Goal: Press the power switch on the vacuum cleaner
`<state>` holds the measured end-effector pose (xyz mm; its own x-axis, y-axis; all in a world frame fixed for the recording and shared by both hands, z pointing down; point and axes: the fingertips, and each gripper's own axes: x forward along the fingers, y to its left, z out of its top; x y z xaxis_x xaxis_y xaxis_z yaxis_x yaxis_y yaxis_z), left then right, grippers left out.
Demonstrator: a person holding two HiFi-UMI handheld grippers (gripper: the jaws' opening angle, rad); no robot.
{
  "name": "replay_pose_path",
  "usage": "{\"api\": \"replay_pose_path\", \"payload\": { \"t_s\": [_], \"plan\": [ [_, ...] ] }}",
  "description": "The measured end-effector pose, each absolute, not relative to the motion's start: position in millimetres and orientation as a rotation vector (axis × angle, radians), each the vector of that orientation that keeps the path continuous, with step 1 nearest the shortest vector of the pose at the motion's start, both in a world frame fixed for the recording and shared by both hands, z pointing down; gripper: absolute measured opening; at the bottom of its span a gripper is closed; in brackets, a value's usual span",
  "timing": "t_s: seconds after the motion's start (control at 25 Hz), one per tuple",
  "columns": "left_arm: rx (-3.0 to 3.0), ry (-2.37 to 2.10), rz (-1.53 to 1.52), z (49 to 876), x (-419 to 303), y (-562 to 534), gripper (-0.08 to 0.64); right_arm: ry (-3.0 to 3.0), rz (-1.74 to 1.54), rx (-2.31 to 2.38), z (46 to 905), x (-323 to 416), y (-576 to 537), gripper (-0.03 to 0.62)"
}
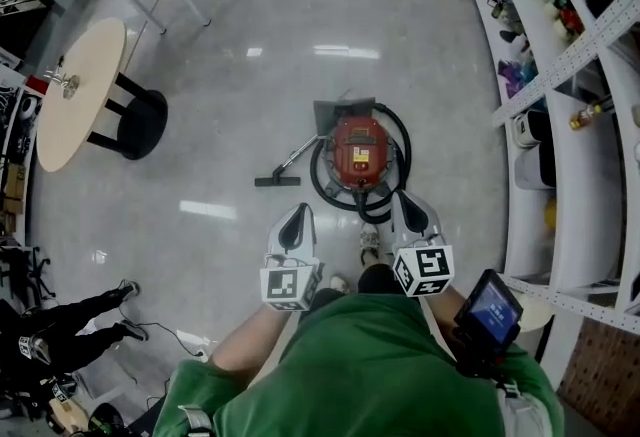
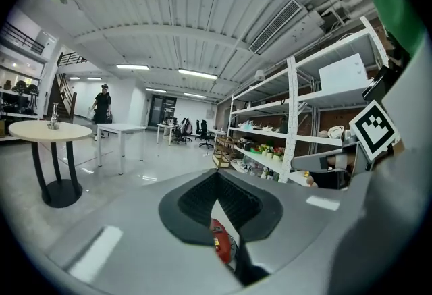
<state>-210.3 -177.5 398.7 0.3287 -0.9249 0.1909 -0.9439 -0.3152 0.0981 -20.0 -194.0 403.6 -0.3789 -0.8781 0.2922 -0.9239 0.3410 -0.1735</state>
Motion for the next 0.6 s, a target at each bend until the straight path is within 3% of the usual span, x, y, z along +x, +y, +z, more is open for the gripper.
{"api": "replay_pose_path", "payload": {
  "t_s": [0.6],
  "plan": [
    [2.306, -1.718, 0.308, 451.2, -165.9, -272.9, 0.008, -2.403, 0.564, 1.502, 471.4, 17.8, -294.4, 0.000]
  ]
}}
